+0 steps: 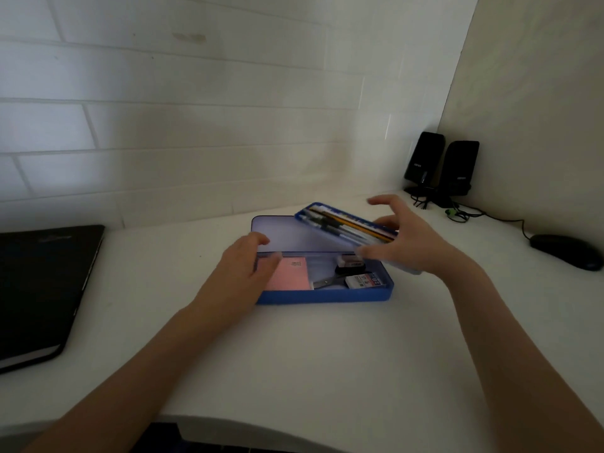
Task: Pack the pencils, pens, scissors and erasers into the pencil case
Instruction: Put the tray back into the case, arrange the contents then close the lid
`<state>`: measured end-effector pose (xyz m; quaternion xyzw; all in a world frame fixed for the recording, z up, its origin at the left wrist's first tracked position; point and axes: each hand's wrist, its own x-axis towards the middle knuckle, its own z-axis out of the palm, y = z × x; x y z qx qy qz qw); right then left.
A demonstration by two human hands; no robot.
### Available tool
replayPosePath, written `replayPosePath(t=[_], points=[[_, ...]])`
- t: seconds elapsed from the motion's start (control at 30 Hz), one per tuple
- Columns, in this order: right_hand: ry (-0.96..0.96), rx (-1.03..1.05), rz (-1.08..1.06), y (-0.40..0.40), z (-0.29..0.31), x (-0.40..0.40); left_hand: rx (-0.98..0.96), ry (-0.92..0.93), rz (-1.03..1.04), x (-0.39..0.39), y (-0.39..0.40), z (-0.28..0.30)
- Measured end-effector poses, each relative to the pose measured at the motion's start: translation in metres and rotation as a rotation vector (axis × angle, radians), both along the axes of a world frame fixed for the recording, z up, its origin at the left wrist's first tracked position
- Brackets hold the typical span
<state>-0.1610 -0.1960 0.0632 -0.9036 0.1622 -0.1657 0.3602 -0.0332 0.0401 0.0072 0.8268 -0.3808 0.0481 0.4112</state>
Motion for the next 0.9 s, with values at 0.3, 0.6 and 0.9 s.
replayPosePath(t=[0.3, 0.6, 0.9], points=[[0.258, -0.028, 0.365, 0.018, -0.011, 0.009, -0.082, 0.133, 0.001, 0.009, 0.001, -0.001], [0.290, -0.055, 0.382, 0.020, -0.016, 0.015, 0.220, -0.112, -0.110, 0.008, 0.000, -0.009], [0.330, -0.038, 0.361, 0.015, -0.017, 0.014, 0.424, -0.208, -0.201, 0.011, 0.001, -0.009]])
